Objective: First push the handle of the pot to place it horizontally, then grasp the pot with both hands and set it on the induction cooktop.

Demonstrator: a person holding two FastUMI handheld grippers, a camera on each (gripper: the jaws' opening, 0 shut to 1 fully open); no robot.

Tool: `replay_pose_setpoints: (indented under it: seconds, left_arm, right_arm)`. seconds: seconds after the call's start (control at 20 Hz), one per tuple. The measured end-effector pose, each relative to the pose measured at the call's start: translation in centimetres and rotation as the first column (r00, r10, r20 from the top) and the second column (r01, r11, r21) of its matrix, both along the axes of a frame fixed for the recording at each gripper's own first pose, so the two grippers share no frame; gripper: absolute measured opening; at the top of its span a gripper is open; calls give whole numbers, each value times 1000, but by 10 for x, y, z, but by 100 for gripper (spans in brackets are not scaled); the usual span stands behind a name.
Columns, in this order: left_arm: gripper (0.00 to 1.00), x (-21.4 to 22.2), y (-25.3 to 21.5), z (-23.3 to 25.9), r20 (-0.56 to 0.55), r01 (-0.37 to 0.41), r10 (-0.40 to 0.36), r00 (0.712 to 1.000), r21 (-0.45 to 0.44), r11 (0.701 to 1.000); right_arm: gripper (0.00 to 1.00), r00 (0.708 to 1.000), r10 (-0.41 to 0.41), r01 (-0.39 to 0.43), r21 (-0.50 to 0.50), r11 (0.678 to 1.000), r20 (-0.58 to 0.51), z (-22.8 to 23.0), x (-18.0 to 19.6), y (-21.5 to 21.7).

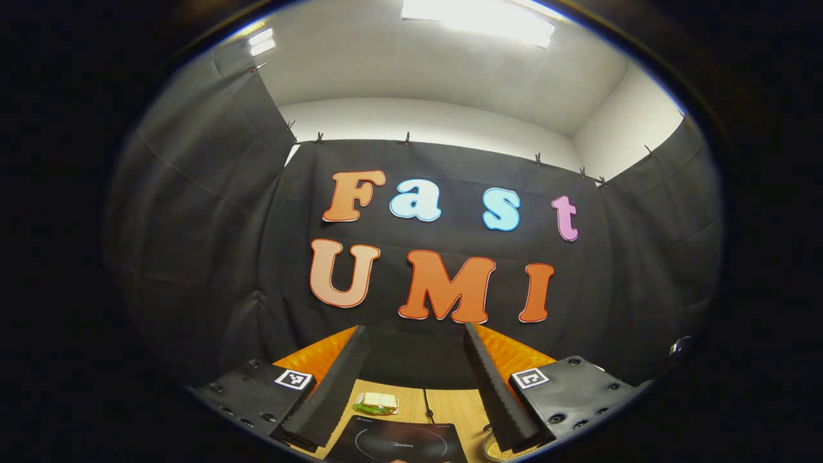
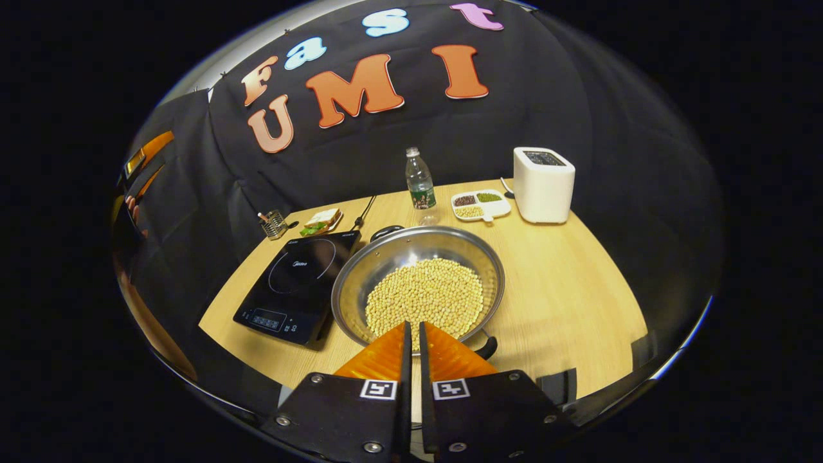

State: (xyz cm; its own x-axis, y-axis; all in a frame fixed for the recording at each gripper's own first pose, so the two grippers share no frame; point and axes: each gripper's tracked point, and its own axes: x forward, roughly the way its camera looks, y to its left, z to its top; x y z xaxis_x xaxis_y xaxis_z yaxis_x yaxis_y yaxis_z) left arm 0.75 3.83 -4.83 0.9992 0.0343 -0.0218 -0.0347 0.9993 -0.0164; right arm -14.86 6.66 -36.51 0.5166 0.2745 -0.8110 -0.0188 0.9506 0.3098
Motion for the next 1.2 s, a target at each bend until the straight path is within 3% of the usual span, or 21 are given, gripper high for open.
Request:
replay_pose_setpoints:
  seconds: [0.15,0.5,0.8,0.95,1.2]
  left_arm:
    - [97,0,-2,-5,-18,11,-11,1000,-1,1000]
    - [97,-4,1,-17,-44,-6,7,999,22,1000]
    - [97,-4,2,-36,-85,-9,10,996,12,1000]
    - [97,-3,7,-40,-102,-18,19,995,19,1000]
    - [97,-1,13,-49,-116,-47,50,992,25,999]
  right_arm:
    - [0,998,4,-2,29,1000,-63,-21,-21,4]
    - [0,981,-39,53,65,997,-191,-60,-51,3]
    - [0,965,-56,75,66,995,-256,-81,-54,9]
    - [0,959,-76,74,-14,997,-272,-99,-50,-3]
    - [0,942,-110,121,15,993,-316,-106,-43,0]
